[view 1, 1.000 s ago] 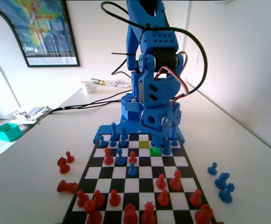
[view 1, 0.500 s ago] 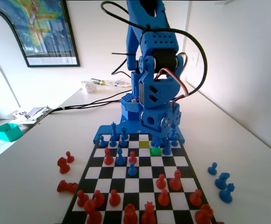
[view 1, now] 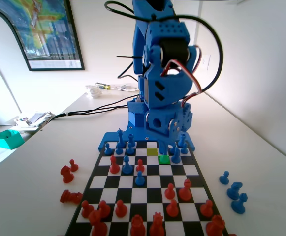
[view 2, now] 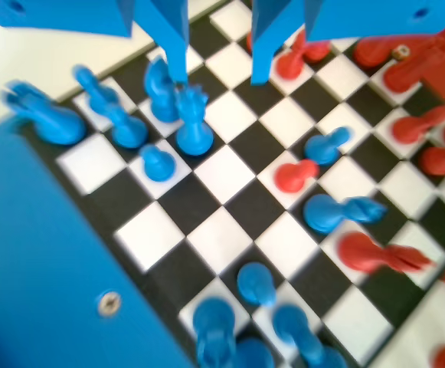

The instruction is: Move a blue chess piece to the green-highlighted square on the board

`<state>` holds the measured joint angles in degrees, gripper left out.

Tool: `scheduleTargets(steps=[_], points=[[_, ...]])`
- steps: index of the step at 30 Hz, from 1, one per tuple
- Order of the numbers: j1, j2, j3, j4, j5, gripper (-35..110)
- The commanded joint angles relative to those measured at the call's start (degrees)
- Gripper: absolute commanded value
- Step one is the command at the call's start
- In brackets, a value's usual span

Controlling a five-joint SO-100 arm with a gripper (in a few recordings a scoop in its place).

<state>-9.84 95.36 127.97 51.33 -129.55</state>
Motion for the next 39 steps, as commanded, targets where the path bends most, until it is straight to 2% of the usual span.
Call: scheduleTargets(steps=[1, 6, 14, 17, 24, 29, 39], points=[[0.09, 2.99, -8.26, 9.84, -0.44, 10], [0.18, 8.35, -14.94, 21.62, 4.39, 1], [2.29, 21.88, -28.12, 45.97, 11.87, 1], [3.43, 28.65, -29.71, 51.94, 16.26, 1], [7.73, 51.42, -24.43, 54.84, 26.28, 1], [10.9, 63.28, -21.36, 55.02, 26.1, 1], [10.99, 70.84, -13.62, 53.09, 23.99, 1]])
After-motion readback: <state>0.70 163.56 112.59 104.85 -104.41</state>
